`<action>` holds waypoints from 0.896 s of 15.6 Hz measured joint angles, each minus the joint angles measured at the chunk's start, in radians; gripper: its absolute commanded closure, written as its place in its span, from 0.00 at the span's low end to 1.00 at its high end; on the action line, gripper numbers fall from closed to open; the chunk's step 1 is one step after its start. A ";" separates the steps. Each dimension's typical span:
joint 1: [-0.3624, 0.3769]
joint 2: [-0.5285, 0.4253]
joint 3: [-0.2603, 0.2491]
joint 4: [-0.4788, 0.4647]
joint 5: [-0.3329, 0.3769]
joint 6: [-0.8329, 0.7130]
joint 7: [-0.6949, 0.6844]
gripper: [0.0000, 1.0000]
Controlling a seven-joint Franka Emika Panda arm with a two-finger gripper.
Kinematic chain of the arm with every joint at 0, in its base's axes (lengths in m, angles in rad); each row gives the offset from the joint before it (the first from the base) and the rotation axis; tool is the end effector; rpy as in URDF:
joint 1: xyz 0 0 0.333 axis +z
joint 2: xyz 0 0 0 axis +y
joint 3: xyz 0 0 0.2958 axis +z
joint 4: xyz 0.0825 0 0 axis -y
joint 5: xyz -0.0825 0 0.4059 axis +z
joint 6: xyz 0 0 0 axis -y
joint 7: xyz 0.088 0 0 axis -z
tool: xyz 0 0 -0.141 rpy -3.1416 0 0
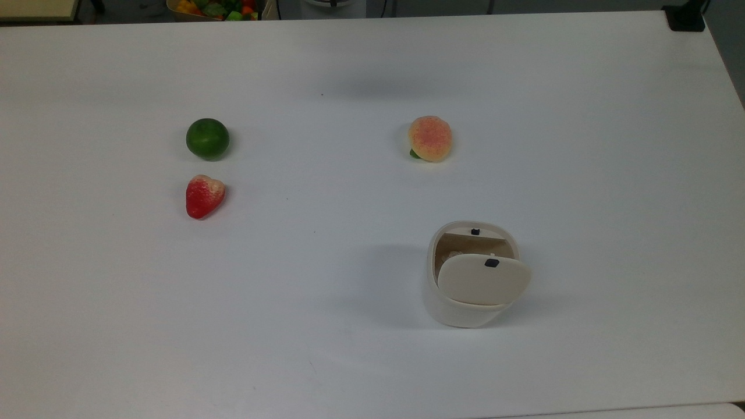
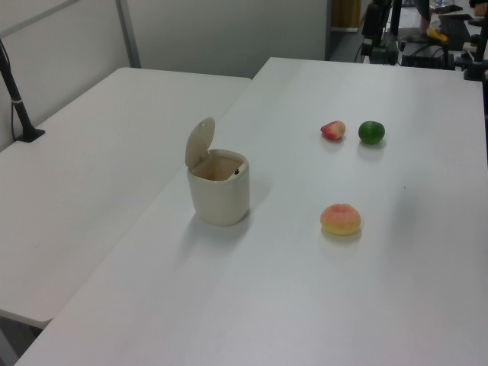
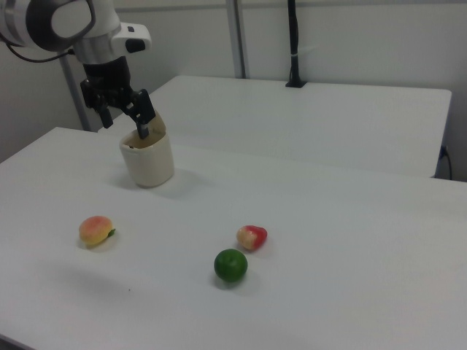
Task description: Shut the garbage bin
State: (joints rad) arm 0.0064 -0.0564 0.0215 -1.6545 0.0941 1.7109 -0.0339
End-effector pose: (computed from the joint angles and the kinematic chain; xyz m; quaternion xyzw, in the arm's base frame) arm 0.5765 0.0283 0.5747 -0.9970 -0.0269 -0.0564 0.0461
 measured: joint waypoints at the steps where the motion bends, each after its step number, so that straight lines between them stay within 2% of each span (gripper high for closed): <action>1: 0.000 0.000 0.000 0.000 0.000 0.000 0.000 0.00; 7: 0.002 0.005 0.000 -0.001 0.000 0.000 -0.001 0.00; 9: 0.002 0.005 0.000 -0.001 0.000 0.000 -0.002 0.23; 10: 0.002 0.005 0.000 -0.001 0.000 0.001 -0.002 0.38; 11: 0.002 0.006 0.000 -0.001 0.000 0.010 -0.003 0.57; 12: 0.002 0.006 0.000 -0.001 0.000 0.026 -0.003 0.70; 13: 0.003 0.008 0.000 -0.002 0.001 0.043 -0.003 0.80; 14: 0.003 0.011 0.000 -0.003 0.008 0.056 -0.003 0.86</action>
State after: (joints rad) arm 0.0095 -0.0452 0.0213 -1.6571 0.1018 1.7674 -0.0370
